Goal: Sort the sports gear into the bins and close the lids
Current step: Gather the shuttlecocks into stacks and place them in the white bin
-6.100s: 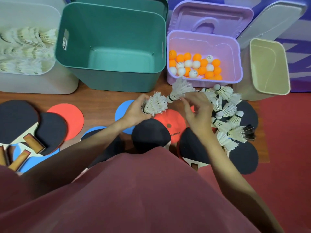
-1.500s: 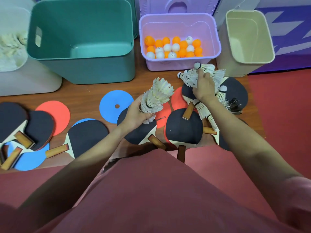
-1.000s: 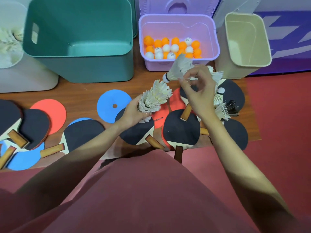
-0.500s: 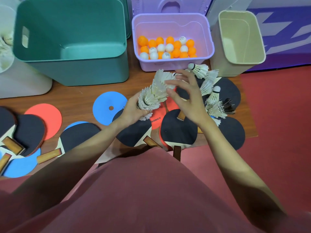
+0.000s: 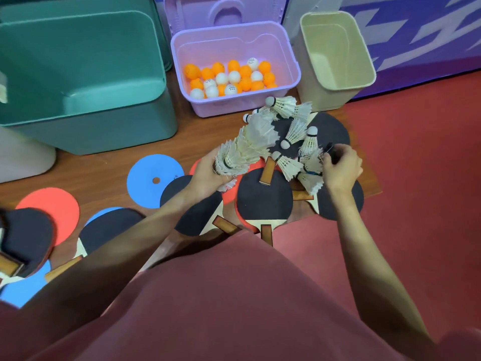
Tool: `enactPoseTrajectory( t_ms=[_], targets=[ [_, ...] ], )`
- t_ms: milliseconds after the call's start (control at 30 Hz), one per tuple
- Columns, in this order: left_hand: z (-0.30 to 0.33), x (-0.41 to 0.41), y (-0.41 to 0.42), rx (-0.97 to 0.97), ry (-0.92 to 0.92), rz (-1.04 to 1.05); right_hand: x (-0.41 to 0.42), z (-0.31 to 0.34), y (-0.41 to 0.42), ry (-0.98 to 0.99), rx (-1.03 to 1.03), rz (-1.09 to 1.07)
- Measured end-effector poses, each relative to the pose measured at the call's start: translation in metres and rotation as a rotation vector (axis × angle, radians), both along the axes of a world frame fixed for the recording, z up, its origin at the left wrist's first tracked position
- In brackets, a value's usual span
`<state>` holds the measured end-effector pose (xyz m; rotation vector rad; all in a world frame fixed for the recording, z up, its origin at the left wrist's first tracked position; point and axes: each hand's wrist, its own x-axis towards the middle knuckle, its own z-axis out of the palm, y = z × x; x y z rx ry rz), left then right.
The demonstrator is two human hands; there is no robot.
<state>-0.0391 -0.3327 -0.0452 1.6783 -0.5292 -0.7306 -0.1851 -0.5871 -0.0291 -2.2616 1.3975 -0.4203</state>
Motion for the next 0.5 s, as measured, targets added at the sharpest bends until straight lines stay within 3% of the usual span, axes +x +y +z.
enactPoseTrajectory(
  t_ms=[167, 267, 333, 400, 500],
  targets=[
    [0.001, -0.002, -0.005, 0.003, -0.001, -0.051, -0.005, 0.004, -0.007, 0.006, -0.021, 0.068],
    [0.0, -0.002, -0.006, 0.022, -0.002, -0.061, -0.006, 0.019, -0.005, 0.021, -0.142, 0.086],
    [0.002, -0.002, -0.007, 0.032, -0.008, -0.055, -0.004, 0.038, 0.005, -0.118, -0.236, 0.119],
    [0.002, -0.002, -0.008, 0.038, -0.024, -0.055, 0.001, 0.059, 0.02, -0.387, -0.282, 0.207],
    [0.001, -0.002, -0.007, 0.058, -0.032, -0.068, 0.011, 0.081, 0.044, -0.658, -0.184, 0.349]
  ],
)
